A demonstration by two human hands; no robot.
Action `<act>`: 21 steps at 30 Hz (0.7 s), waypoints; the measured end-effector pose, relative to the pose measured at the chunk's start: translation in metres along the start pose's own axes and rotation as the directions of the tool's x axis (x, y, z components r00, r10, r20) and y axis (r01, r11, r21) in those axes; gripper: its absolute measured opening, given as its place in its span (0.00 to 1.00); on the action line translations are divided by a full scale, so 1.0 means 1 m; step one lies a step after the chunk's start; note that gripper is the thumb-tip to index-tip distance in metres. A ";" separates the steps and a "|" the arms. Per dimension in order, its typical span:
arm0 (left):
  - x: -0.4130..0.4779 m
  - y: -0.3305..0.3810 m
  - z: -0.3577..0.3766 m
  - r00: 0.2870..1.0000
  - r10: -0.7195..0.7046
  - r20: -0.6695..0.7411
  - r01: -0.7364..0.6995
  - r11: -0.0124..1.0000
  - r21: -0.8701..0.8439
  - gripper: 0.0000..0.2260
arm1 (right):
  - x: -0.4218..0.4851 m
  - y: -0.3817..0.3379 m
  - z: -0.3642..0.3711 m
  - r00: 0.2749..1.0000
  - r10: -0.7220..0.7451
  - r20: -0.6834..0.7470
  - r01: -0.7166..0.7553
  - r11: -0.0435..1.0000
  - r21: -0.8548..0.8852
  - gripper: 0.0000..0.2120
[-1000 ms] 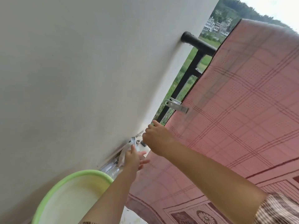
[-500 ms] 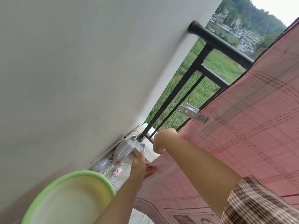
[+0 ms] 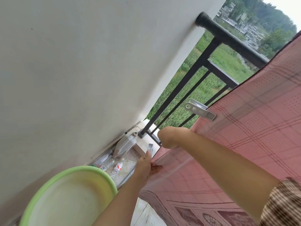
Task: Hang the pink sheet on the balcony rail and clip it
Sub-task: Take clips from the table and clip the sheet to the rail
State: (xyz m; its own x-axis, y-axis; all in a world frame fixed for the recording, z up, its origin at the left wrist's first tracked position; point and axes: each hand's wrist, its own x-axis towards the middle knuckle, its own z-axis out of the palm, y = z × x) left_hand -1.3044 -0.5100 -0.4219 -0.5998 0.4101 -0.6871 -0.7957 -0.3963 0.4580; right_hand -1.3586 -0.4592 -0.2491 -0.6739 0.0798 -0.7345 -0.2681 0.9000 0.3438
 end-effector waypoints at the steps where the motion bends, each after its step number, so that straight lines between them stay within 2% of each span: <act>1: 0.002 0.002 0.001 1.000 0.011 -0.018 -0.011 1.000 -0.006 0.17 | -0.003 0.000 0.002 1.000 -0.019 0.012 0.019 1.000 -0.004 0.10; 7: 0.016 0.008 0.007 0.985 0.119 -0.128 -0.120 0.993 0.004 0.18 | -0.011 -0.007 0.002 0.998 -0.064 0.007 0.065 0.997 -0.036 0.13; 12: 0.016 0.003 0.010 0.980 0.136 -0.143 -0.143 0.989 -0.038 0.15 | -0.016 -0.017 -0.001 0.999 -0.052 0.001 0.051 0.990 -0.130 0.11; 14: 0.016 0.004 0.009 0.982 0.133 -0.135 -0.142 0.988 -0.058 0.14 | -0.016 -0.019 -0.001 0.998 -0.040 -0.039 0.035 0.993 -0.116 0.04; 15: 0.017 0.004 0.005 0.985 0.127 -0.112 -0.134 0.989 -0.055 0.14 | -0.017 -0.018 0.000 0.997 -0.032 -0.073 0.025 0.995 -0.093 0.04; 17: 0.018 0.005 -0.006 0.992 0.121 -0.041 -0.120 0.993 0.015 0.13 | -0.017 -0.014 0.003 0.991 -0.015 -0.133 0.007 0.998 -0.060 0.04; 19: 0.015 0.011 -0.022 0.989 0.143 0.023 -0.145 0.978 0.147 0.13 | -0.018 -0.010 0.006 0.981 -0.003 -0.193 0.000 1.000 -0.016 0.13; 21: 0.009 0.021 -0.039 0.974 0.220 0.051 -0.225 0.932 0.283 0.13 | -0.019 -0.008 0.009 0.976 -0.002 -0.217 0.004 1.000 0.007 0.14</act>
State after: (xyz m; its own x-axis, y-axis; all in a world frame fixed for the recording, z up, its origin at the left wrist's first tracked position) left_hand -1.3231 -0.5465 -0.4400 -0.7637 0.3544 -0.5396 -0.6304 -0.2294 0.7416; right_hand -1.3379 -0.4642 -0.2431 -0.8069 -0.0173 -0.5905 -0.2660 0.9031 0.3371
